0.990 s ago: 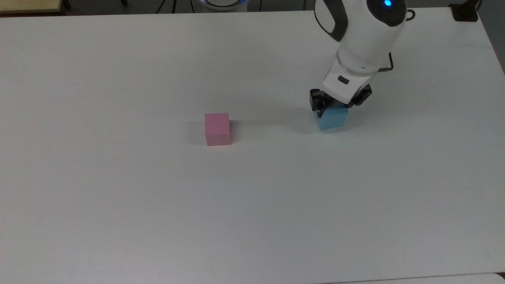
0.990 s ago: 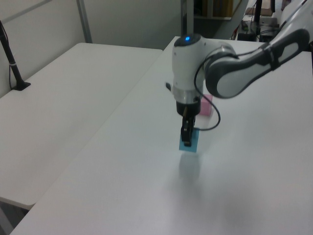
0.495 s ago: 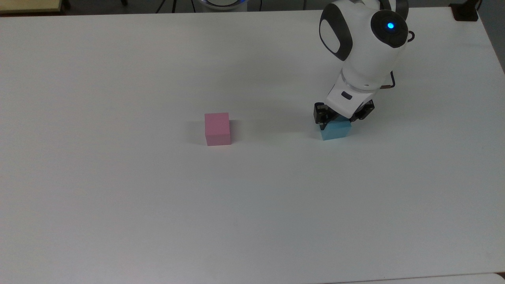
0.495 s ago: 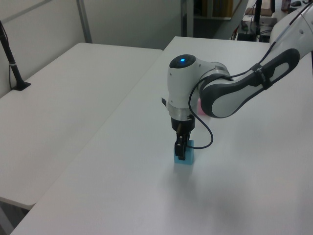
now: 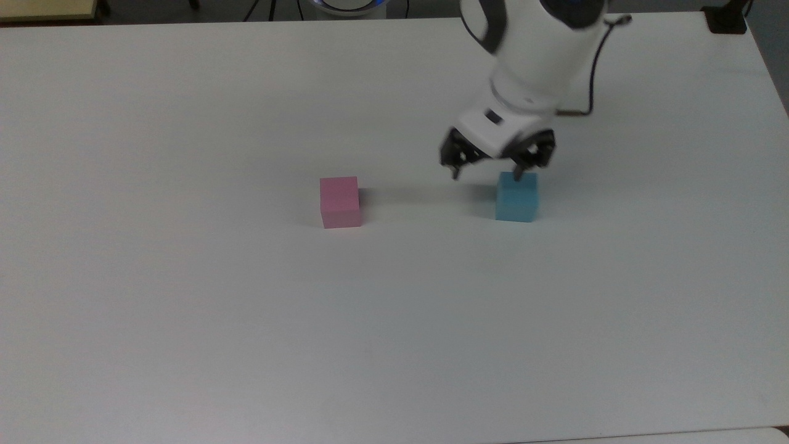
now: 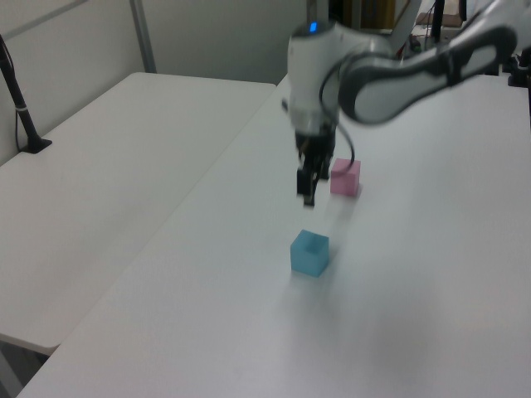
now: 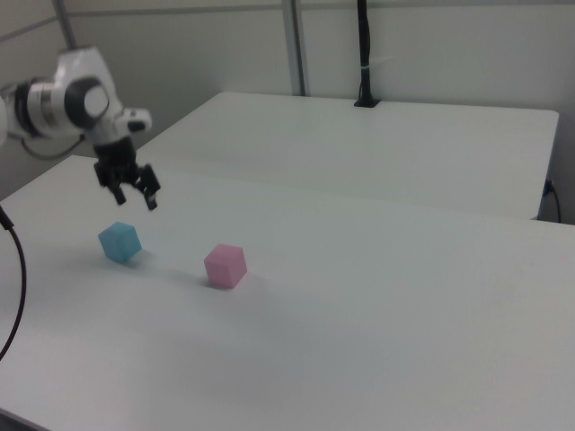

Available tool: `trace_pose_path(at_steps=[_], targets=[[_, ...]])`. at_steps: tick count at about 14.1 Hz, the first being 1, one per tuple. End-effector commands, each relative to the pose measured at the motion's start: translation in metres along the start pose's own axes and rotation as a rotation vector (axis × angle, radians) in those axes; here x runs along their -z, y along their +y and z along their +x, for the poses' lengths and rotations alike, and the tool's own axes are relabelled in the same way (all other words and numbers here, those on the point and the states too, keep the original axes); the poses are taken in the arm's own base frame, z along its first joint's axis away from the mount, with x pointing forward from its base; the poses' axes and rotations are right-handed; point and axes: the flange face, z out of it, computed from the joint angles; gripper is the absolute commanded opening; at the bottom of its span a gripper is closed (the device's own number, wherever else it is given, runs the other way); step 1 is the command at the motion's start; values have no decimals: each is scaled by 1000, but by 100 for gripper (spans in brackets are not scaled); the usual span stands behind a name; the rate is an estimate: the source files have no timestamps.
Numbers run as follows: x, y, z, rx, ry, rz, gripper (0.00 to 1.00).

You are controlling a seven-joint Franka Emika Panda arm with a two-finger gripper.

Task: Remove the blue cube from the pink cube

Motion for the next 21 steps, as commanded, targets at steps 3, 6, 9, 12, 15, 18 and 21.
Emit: trace_pose_path(at_steps=[3,6,9,12,15,18,21], targets=[[79,143,-22,1,-70,-40,100],[98,226,-35,16,-84,-65,100],[112,260,-46,-15,-68,-46,100],[112,264,-46,-21,-67,-45,100],[109,276,-44,-43,-73,-38,100],[107,276,-43,-43,-73,-37,100],[106,271,-44,-37,-78,-37,100]])
